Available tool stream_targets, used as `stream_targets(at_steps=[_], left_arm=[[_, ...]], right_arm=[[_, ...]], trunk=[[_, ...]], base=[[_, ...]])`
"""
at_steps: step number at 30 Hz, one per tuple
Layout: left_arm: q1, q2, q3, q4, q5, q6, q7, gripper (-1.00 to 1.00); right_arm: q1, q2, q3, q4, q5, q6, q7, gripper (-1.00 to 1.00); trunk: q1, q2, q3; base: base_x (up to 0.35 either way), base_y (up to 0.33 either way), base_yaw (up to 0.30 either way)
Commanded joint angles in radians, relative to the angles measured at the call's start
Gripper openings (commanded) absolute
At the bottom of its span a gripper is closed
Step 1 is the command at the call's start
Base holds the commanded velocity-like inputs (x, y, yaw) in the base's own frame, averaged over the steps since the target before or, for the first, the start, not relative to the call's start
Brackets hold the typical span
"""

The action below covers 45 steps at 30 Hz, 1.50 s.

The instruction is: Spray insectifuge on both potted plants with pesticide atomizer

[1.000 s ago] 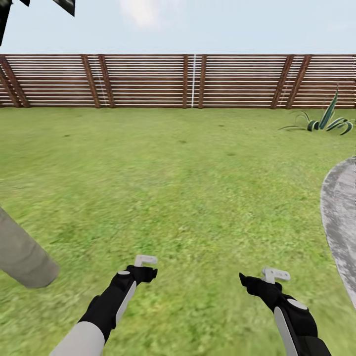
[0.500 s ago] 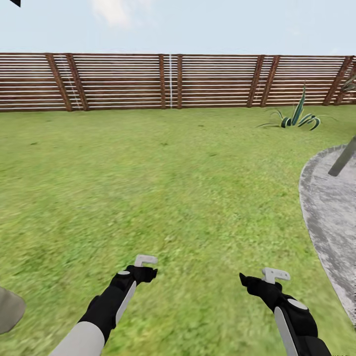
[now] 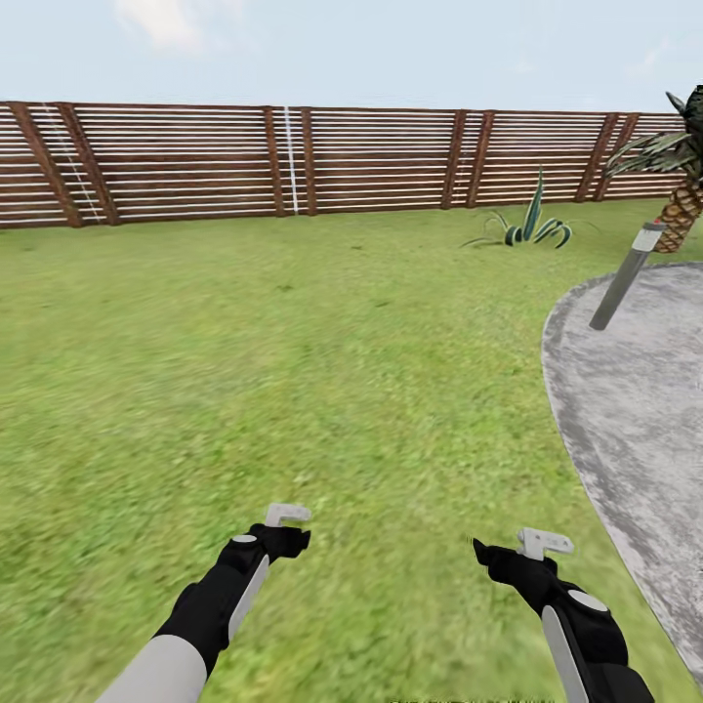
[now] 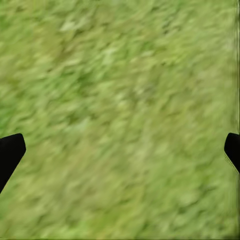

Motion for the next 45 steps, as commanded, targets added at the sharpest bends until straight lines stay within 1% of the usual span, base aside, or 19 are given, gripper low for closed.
stream_targets(at_steps=[1,11,16,21,32,45], left_arm=[[0.0,0.0,-0.001,-0.002,0.001,0.006,0.0,1.0],[0.0,0.0,-0.001,-0.002,0.001,0.006,0.0,1.0],[0.0,0.0,-0.001,-0.002,0.001,0.006,0.0,1.0],[0.0,0.0,-0.001,-0.002,0.001,0.006,0.0,1.0],[0.0,0.0,-0.001,-0.002,0.001,0.006,0.0,1.0],[0.0,0.0,-0.001,-0.002,0.001,0.006,0.0,1.0]], right_arm=[[-0.001,0.001,-0.002,-0.001,-0.007,0.005,0.001,1.0],[-0.001,0.002,-0.002,-0.001,-0.007,0.005,0.001,1.0],[0.0,0.002,-0.002,-0.001,-0.007,0.005,0.001,1.0],[-0.001,0.002,-0.002,-0.001,-0.007,0.005,0.001,1.0],[-0.001,0.003,-0.002,-0.001,-0.007,0.005,0.001,1.0],[-0.001,0.002,-0.002,-0.001,-0.007,0.005,0.001,1.0]], trunk=[[0.0,0.0,-0.001],[0.0,0.0,-0.001],[0.0,0.0,-0.001],[0.0,0.0,-0.001],[0.0,0.0,-0.001],[0.0,0.0,-0.001]], base=[[0.0,0.0,-0.267],[0.003,0.0,-0.267],[0.125,0.027,-0.267],[0.294,0.108,-0.224],[0.333,0.106,-0.046],[0.337,0.105,-0.247]])
